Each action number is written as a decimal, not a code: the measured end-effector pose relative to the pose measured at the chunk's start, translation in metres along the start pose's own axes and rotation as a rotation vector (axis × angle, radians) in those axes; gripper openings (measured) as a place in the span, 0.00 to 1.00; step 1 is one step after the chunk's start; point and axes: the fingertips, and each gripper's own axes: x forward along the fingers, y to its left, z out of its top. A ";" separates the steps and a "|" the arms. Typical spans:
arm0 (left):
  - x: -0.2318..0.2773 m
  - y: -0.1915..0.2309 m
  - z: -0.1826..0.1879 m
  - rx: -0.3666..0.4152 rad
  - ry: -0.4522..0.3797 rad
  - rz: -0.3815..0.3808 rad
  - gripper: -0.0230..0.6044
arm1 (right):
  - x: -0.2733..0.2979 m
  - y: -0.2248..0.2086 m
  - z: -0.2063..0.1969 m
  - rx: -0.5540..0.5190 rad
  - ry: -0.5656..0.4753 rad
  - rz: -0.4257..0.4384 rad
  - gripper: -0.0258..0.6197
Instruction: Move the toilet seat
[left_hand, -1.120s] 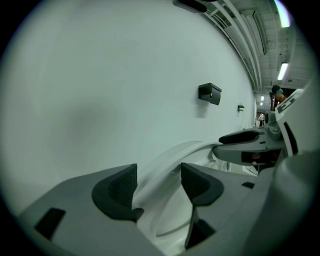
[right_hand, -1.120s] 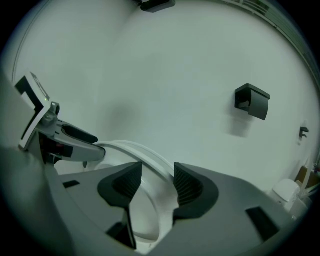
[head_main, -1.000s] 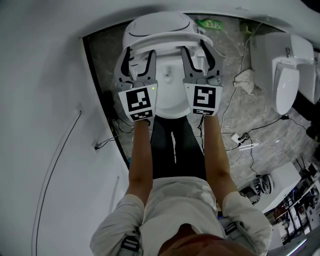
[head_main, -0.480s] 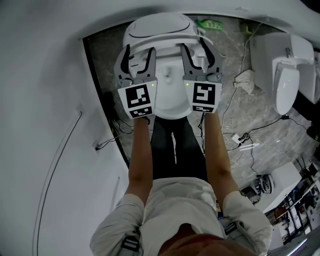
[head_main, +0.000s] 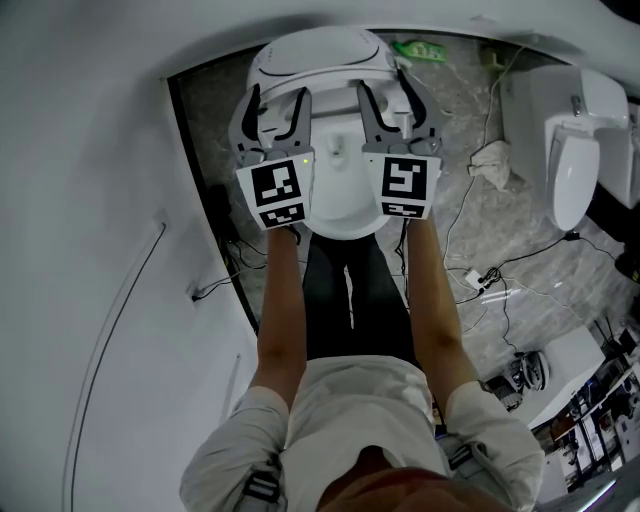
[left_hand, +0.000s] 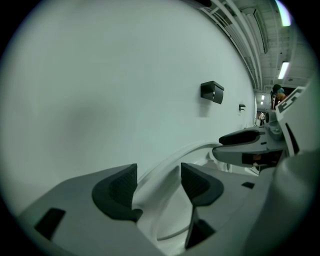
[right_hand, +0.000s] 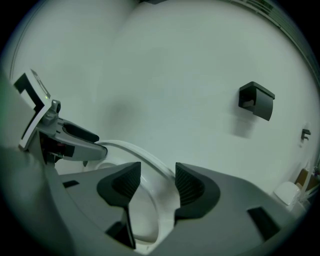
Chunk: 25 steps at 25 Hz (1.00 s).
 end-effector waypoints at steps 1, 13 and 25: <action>0.000 -0.001 0.000 0.002 -0.001 -0.002 0.50 | -0.001 0.000 0.000 0.001 -0.001 -0.001 0.40; -0.021 -0.017 0.022 0.014 -0.069 -0.049 0.50 | -0.027 0.001 0.016 -0.016 -0.059 0.022 0.40; -0.057 -0.036 0.048 0.034 -0.177 -0.084 0.28 | -0.070 0.002 0.051 -0.013 -0.183 0.057 0.23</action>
